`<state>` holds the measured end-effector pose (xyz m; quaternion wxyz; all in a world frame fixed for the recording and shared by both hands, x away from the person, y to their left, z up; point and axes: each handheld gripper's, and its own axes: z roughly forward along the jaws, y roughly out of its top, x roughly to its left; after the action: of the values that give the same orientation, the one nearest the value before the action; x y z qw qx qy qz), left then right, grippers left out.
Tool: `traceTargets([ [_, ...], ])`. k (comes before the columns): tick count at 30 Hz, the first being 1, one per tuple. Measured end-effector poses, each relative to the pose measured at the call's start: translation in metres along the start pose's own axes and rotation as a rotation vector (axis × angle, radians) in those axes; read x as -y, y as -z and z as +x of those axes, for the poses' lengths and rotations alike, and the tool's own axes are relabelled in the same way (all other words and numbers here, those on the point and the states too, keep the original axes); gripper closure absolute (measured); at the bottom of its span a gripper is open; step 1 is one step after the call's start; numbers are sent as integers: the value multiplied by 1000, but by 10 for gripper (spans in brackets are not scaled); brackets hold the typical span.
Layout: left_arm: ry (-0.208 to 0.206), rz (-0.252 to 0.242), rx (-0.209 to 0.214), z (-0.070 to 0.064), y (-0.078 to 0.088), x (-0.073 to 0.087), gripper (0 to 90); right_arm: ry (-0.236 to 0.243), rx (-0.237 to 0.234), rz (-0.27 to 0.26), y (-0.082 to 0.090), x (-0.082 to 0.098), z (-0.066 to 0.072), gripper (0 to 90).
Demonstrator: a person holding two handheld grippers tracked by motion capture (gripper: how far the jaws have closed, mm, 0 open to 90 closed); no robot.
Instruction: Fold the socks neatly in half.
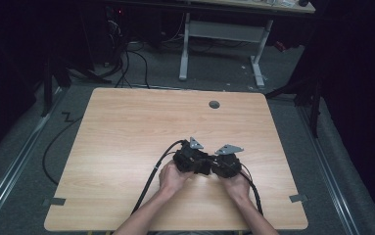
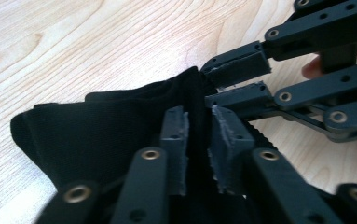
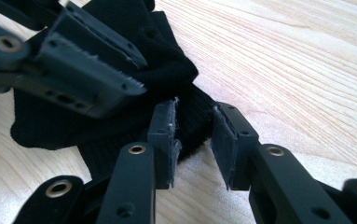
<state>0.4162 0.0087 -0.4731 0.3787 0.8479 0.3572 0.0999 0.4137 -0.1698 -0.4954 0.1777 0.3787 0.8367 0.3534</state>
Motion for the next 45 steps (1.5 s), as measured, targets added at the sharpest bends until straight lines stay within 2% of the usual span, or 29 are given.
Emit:
traceTargets([
  [3, 4, -22, 13, 2, 5, 1, 643, 2, -2, -2, 0, 0, -1, 697],
  [9, 13, -71, 24, 7, 18, 1, 584, 1, -9, -1, -1, -1, -1, 707],
  [13, 32, -110, 16, 12, 29, 1, 553, 13, -12, 6, -3, -4, -1, 709],
  [19, 72, -155, -21, 28, 47, 4, 534, 17, -17, 9, -8, -9, -1, 708],
  [23, 93, -148, -56, 39, 54, 12, 533, 20, -21, 10, -11, -12, 0, 708],
  [29, 121, -95, -106, 52, 51, 35, 535, 30, -40, 5, -18, -18, 3, 706],
  [33, 147, -87, -116, 58, 49, 45, 537, 44, -49, -5, -25, -24, 7, 696],
  [35, 149, -84, -122, 59, 49, 48, 537, 25, -49, -8, -27, -26, 8, 664],
  [37, 146, -83, -126, 59, 48, 48, 537, 1, -46, -16, -25, -28, 8, 640],
  [40, 141, -93, -128, 58, 48, 47, 539, -14, -58, -47, -13, -31, 10, 623],
  [42, 142, -97, -125, 56, 47, 46, 540, -21, -77, -73, -4, -34, 12, 613],
  [45, 141, -95, -120, 54, 44, 45, 539, -39, -112, -79, 1, -37, 16, 592],
])
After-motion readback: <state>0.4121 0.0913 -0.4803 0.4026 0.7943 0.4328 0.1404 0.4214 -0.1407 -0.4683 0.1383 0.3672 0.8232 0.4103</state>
